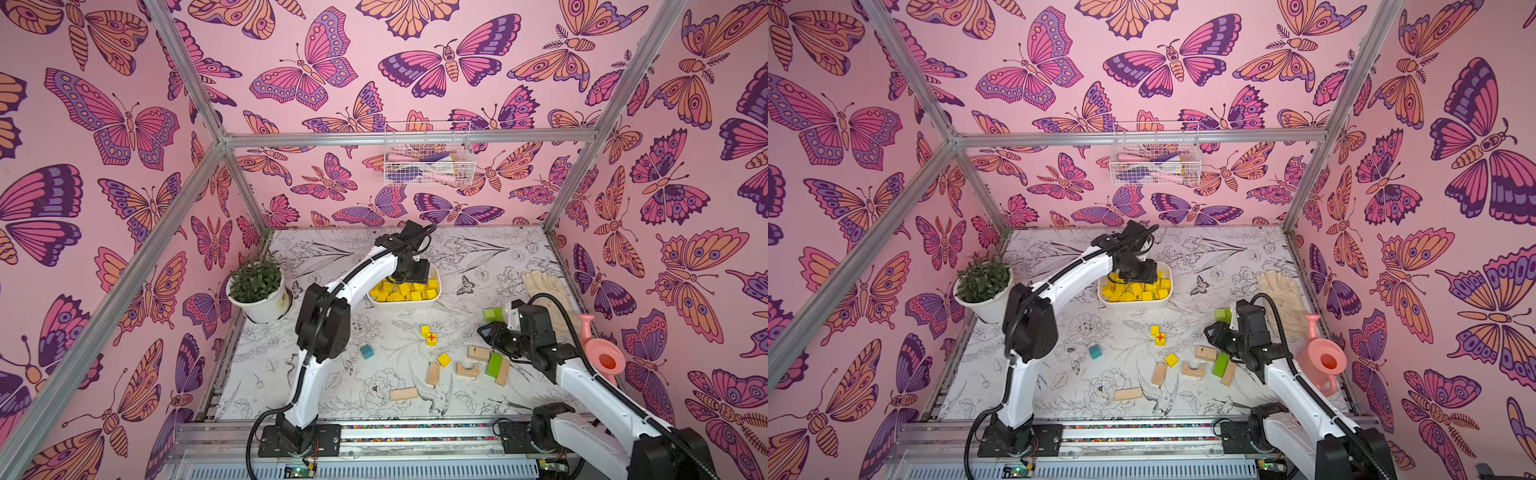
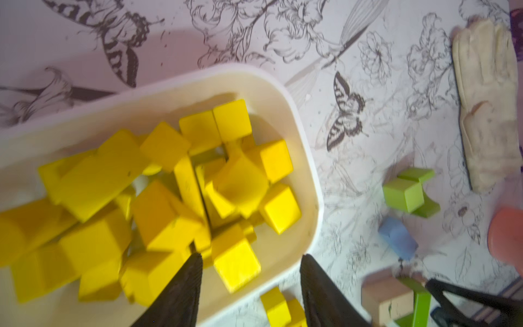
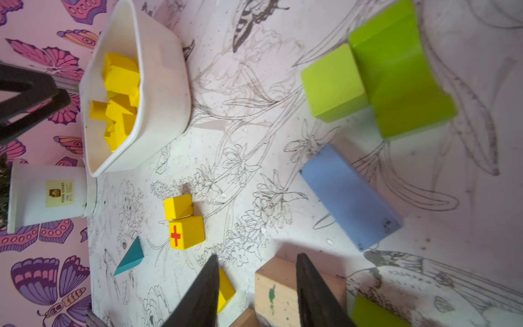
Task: Pick out the yellow building blocks
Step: Place the building block in the storage box, then pick up the building block from the center of the board.
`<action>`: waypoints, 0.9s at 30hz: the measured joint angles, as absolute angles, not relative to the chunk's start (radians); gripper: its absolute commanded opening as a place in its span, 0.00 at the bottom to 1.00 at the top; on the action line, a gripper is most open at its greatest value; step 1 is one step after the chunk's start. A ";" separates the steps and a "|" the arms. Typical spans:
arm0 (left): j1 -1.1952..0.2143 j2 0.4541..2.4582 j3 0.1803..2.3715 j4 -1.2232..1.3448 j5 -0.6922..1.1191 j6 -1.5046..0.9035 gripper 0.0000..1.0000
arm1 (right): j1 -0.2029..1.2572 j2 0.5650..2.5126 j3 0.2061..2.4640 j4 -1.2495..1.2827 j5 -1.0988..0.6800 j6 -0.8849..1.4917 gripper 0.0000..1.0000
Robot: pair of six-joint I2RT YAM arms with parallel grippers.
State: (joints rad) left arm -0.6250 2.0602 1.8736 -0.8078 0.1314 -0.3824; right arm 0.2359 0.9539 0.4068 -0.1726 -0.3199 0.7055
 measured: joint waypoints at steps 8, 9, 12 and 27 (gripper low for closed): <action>-0.624 1.544 1.259 -0.599 0.108 -0.439 0.58 | 0.620 1.041 0.551 -0.229 -0.152 0.704 0.46; -0.623 1.501 1.193 -0.573 0.109 -0.451 0.58 | 0.645 1.075 0.571 -0.232 -0.130 0.710 0.48; -0.622 1.406 1.013 -0.503 0.113 -0.481 0.58 | 0.698 1.185 0.621 -0.245 -0.079 0.734 0.50; -0.561 1.300 0.702 -0.285 0.200 -0.545 0.56 | 0.794 1.525 0.886 -0.338 0.042 0.787 0.56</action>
State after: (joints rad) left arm -0.5610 1.2999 0.7017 -0.2848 0.2005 -0.5453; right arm 0.7940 1.5253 0.8864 -0.3378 0.0422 0.7872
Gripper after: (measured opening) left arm 0.566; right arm 0.562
